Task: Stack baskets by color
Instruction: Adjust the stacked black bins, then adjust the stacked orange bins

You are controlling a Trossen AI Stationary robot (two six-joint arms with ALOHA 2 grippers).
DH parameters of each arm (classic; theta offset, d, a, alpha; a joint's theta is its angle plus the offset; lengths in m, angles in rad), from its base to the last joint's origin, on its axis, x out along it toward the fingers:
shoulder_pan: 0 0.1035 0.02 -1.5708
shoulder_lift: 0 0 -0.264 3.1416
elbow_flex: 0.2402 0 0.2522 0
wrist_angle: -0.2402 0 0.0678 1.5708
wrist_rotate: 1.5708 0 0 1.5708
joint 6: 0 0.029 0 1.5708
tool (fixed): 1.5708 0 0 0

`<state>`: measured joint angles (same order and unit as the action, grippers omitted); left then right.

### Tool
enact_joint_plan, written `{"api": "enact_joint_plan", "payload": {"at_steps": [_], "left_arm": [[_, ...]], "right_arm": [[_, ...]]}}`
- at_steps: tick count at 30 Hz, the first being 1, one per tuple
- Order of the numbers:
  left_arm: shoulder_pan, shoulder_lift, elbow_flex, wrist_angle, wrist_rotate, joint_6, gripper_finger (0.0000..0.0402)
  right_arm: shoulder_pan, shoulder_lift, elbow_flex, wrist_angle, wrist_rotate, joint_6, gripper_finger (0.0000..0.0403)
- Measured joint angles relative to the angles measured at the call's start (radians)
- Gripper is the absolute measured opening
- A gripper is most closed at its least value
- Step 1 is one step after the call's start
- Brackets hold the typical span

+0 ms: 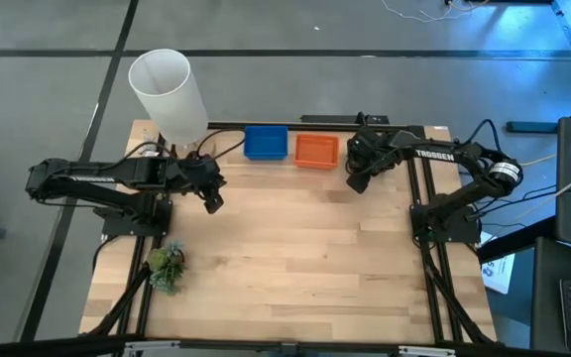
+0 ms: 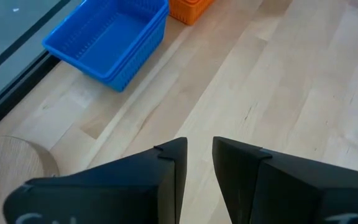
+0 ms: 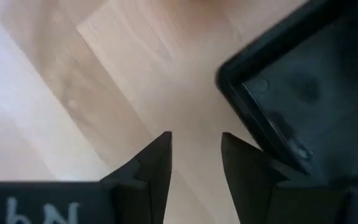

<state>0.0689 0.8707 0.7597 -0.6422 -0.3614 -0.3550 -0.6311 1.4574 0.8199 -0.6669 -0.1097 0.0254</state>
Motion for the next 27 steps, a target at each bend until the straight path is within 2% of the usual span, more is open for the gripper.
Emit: {"api": "enact_joint_plan", "payload": {"at_steps": [5,7,14,20,27], "left_arm": [[0.0,0.0,0.0,0.0,0.0,0.0,0.0069],[0.001,0.0,0.0,0.0,-0.004,0.0,0.0069],[0.001,0.0,0.0,0.0,-0.018,0.0,0.0069],[0.001,0.0,0.0,0.0,-0.019,0.026,0.0069],[0.001,0.0,0.0,0.0,-0.019,0.026,0.0069]], "right_arm": [[0.028,0.0,0.0,0.087,-0.242,0.022,0.0139],[0.052,0.0,0.0,0.173,-0.274,0.019,0.0139],[0.079,0.0,0.001,0.344,-0.208,-0.029,0.0139],[0.078,0.0,0.001,0.324,-0.181,-0.051,0.0139],[0.078,0.0,0.001,0.324,-0.076,-0.086,0.0139]]}}
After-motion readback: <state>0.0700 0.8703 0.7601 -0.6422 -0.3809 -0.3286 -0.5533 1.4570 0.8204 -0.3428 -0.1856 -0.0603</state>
